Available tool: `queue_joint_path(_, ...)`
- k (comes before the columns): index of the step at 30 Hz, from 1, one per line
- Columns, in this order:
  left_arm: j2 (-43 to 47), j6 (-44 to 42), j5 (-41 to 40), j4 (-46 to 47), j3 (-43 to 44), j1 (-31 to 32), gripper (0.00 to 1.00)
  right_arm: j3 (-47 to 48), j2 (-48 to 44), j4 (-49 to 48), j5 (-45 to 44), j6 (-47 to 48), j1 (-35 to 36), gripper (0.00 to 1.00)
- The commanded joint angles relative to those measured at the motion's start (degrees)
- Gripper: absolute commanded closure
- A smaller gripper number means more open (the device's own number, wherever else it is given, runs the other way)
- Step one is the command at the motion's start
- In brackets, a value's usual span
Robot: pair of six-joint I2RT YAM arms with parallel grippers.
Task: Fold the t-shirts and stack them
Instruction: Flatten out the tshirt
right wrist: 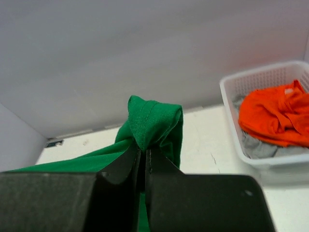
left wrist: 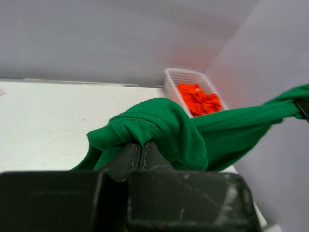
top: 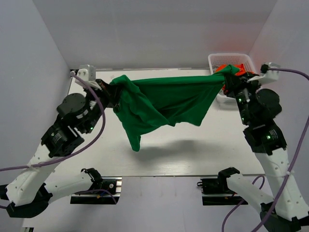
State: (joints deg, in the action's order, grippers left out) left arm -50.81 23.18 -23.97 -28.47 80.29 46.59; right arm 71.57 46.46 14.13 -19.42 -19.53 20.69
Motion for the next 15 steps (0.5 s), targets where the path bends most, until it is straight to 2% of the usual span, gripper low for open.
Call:
queue_joint_path(1, -2.2, -1.3, -18.0, -1.3, 1.4, -2.1, 1.00, 0.0, 3.7, 2.3, -12.1, 1.8, -2.5, 1.00)
queue_joint_path(3, -4.5, -0.7, -21.3, -1.3, 0.7, -2.1, 1.00, -0.7, 6.4, 2.3, -12.8, 1.0, -2.6, 1.00)
queue_joint_path(8, -6.3, -0.8, -23.3, -0.8, 2.8, -2.1, 1.00, 2.6, 8.7, 3.4, -12.1, 1.2, -2.4, 1.00)
queue_joint_path(15, -0.2, -2.0, -16.7, 2.1, 0.0, -2.1, 1.00, 0.9, 2.6, 3.0, -6.9, 1.3, -2.5, 1.00)
